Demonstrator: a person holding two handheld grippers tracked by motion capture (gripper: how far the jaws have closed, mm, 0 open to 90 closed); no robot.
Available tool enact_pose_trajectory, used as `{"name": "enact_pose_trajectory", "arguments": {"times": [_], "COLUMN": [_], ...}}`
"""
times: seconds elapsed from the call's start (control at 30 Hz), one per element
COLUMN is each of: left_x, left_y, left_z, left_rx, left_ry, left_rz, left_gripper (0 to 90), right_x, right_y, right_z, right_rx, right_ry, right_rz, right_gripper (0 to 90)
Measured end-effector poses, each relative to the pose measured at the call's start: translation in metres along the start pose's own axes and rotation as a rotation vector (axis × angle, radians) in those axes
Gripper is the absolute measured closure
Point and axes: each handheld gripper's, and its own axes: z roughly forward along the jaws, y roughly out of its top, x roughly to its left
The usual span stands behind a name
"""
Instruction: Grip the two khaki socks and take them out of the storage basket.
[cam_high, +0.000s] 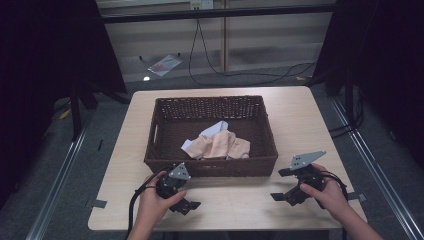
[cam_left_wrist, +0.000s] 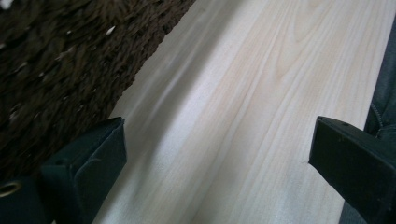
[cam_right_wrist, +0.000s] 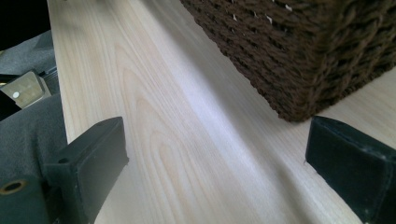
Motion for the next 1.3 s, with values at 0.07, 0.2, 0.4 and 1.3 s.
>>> {"name": "enact_pose_trajectory", "arguments": {"times": [0.07, 0.2, 0.4, 1.3], "left_x": [0.000, 0.000, 0.000, -0.005], "left_y": [0.001, 0.002, 0.010, 0.055], "left_z": [0.000, -0.001, -0.005, -0.019], "left_rx": [0.006, 0.027, 0.042, 0.161], "left_ry": [-0.007, -0.024, -0.039, -0.169], "left_rz": [0.007, 0.012, 0.009, 0.028], "left_gripper": [3.9, 4.1, 4.2, 4.4], "right_x": [0.000, 0.001, 0.001, 0.002], "right_y": [0.000, 0.000, -0.002, -0.008], "right_z": [-0.001, -0.002, -0.002, -0.008], "right_rx": [0.001, -0.009, -0.007, -0.014], "right_ry": [-0.003, -0.007, -0.002, -0.010], "right_rz": [-0.001, 0.008, 0.007, 0.017], "right_gripper": [5.2, 5.2, 5.1, 5.2]}}
